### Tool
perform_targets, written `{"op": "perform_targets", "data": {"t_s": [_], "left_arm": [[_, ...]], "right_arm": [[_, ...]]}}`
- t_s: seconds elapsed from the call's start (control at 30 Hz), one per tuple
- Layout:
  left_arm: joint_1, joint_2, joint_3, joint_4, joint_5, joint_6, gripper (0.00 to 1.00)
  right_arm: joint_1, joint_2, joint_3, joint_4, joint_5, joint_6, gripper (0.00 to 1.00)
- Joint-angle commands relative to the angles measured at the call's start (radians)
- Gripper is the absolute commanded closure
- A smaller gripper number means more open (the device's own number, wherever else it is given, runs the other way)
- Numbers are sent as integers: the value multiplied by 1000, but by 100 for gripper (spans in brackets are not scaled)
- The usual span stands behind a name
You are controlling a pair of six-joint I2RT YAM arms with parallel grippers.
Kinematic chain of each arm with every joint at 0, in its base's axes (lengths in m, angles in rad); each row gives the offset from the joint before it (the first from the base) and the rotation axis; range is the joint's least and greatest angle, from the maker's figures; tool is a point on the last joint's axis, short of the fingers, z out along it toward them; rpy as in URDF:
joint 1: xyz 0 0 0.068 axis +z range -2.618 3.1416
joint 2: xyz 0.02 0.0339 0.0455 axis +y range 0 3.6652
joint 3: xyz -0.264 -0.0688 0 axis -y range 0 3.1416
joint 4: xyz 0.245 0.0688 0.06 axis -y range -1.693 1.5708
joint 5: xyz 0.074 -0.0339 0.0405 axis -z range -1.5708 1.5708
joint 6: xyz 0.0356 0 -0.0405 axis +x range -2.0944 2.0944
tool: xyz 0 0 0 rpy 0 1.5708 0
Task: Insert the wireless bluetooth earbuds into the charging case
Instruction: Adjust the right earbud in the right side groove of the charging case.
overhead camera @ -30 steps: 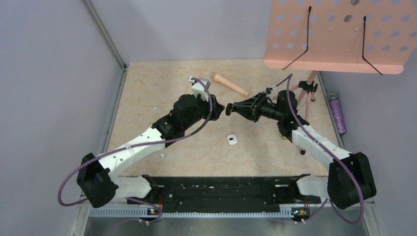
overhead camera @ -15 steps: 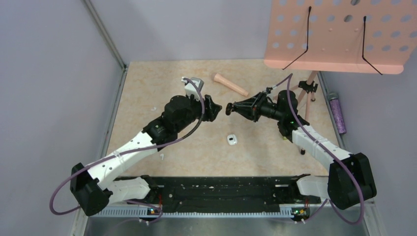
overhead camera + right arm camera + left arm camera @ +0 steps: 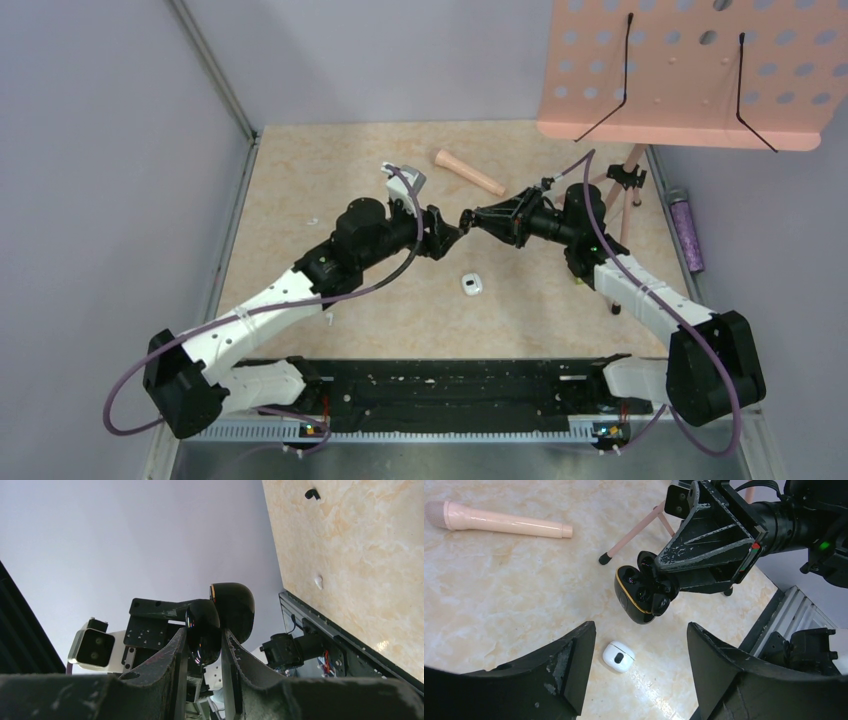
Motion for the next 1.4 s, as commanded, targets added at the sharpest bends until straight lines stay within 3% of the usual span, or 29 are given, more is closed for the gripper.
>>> {"op": "perform_targets", "data": {"t_s": [0.0, 1.37], "left_arm": [[1, 21, 16, 67, 7, 20, 28], [8, 87, 64, 57, -133, 23, 35]], "right_arm": [[-6, -24, 8, 39, -7, 5, 100], [-6, -38, 10, 31, -11, -1, 100]]}}
